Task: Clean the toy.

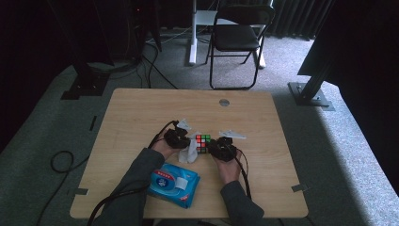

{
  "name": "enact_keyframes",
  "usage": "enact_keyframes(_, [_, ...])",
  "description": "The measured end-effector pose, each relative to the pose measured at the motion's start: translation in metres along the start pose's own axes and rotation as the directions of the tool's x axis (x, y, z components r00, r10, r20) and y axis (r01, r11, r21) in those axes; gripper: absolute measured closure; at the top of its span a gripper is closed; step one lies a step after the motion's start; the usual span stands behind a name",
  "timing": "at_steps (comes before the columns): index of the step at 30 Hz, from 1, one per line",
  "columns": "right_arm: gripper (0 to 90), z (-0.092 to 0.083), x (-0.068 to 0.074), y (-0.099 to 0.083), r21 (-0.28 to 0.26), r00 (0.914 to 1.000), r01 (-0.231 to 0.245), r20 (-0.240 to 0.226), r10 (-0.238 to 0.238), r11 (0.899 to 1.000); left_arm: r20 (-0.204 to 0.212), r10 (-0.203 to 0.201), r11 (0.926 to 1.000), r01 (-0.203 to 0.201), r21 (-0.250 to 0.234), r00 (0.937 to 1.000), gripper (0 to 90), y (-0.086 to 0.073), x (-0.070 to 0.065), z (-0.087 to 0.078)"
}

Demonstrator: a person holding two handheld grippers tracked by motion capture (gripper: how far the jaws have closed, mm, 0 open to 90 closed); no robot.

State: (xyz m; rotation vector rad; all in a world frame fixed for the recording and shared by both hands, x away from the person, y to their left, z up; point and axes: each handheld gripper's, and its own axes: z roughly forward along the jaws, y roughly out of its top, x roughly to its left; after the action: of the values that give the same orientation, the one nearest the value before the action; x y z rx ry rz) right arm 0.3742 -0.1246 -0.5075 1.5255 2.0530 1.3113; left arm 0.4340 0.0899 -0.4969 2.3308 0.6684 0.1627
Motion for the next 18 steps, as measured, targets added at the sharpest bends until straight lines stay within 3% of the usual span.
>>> enact_keyframes(11, [66.9,-0.001,-0.001,0.001,0.007,0.9999,0.012,-0.009,-0.012,1.000,-0.036,-0.036,0.9976,0.033,-0.061,0.9987,85.6,0.000,0.008,-0.009])
enact_keyframes(18, [67.4,0.000,-0.001,0.002,0.008,0.9996,0.026,-0.013,-0.026,1.000,-0.085,-0.089,0.9914,0.081,-0.103,0.9923,85.7,-0.002,0.017,-0.014])
